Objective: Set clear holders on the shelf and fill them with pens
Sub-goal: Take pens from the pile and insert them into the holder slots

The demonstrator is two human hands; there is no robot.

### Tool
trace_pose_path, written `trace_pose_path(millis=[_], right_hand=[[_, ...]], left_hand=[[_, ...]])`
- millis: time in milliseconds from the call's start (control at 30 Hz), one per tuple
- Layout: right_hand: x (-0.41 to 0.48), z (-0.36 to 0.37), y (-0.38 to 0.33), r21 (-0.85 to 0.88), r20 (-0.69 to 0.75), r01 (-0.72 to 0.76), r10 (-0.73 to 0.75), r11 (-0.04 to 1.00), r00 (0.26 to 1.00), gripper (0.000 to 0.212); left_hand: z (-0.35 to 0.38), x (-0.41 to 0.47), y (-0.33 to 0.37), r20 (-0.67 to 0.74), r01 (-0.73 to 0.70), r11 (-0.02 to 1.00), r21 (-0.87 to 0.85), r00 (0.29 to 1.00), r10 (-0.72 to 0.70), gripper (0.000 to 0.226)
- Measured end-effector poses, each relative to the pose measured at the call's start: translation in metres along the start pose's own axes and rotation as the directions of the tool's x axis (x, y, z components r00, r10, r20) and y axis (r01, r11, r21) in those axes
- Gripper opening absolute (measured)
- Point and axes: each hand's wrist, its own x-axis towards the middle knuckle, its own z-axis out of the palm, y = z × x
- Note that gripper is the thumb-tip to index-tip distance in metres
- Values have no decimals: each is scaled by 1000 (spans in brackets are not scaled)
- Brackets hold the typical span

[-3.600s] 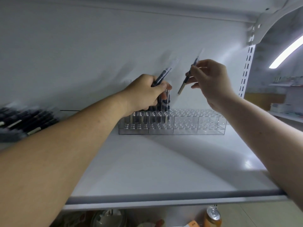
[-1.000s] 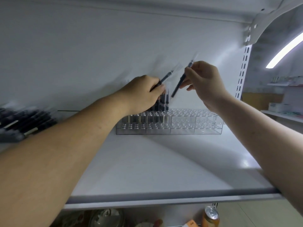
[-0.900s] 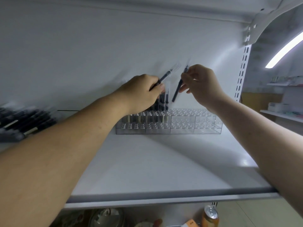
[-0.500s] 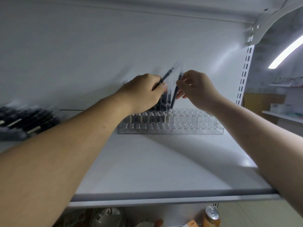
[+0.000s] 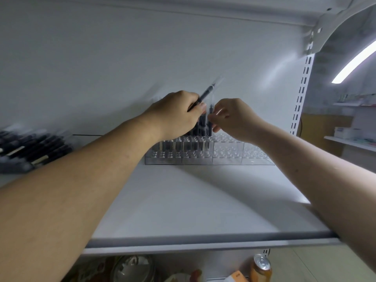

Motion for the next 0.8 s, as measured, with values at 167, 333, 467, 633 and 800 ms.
trace_pose_path(millis=[167,333,467,633,800], right_hand=[[0,-3,6,-42,69,-46,49,998,996,16],[-1,-19,12,-69,-17,36,-37,997,999,12],[-4,-33,0,400,-130,118,-71,909,989,4],[-6,-24,-10,669,21,62,-103,741,994,5],[-6,-18,-9,684,20,76,-124,725,992,12]], left_hand=[[1,0,0,7,-2,1000,-1,1000,2,34],[0,0,0,-14,-6,1000,-2,1000,6,34],[-1,0,1,-29,-8,1000,-4,1000,7,35],[1,2,2,-5,-9,1000,-4,1000,9,35],[2,1,3,15,-20,1000,4,1000,20,38]])
